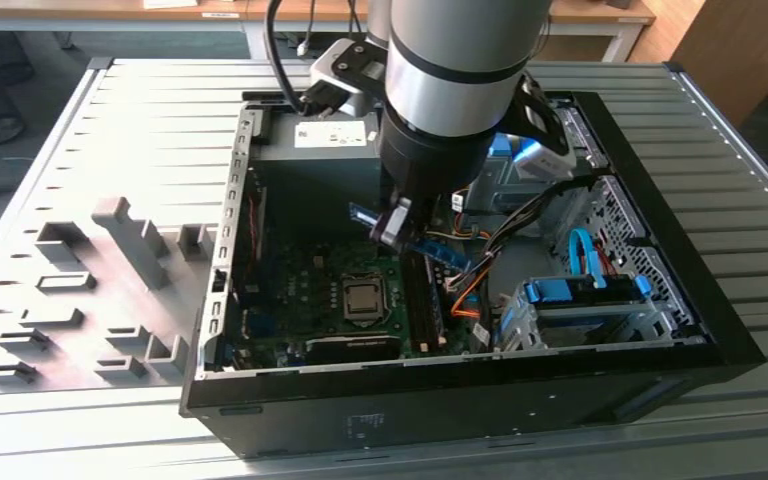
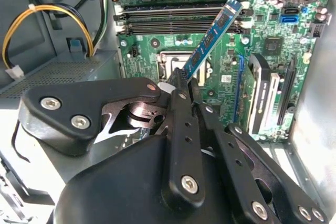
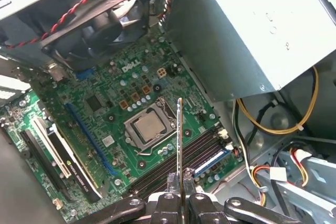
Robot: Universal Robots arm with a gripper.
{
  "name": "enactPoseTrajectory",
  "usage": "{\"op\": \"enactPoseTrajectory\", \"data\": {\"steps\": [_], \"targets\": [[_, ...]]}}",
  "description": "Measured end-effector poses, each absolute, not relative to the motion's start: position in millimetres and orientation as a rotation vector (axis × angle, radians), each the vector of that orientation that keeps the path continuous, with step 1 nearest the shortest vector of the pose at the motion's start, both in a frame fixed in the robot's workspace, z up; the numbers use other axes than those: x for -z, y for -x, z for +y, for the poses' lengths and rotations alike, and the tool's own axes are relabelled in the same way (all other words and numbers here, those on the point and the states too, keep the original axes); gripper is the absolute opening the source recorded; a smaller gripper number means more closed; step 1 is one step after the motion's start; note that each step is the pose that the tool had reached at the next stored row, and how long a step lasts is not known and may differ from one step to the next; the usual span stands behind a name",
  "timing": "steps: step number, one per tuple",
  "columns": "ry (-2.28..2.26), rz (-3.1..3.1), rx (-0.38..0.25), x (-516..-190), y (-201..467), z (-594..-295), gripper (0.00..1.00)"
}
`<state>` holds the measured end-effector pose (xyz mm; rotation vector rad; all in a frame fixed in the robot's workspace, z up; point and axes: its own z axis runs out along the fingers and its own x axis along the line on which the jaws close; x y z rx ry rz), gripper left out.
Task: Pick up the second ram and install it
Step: 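Insert the second ram into the second slot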
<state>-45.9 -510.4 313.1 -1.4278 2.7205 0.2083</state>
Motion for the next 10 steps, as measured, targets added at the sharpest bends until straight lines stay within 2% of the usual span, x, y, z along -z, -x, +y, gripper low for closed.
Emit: {"op": "enactPoseTrajectory", "data": {"steps": [10], "targets": [[1.347, 2.757, -0.205, -312.9, 45.9, -510.3, 0.14]]}}
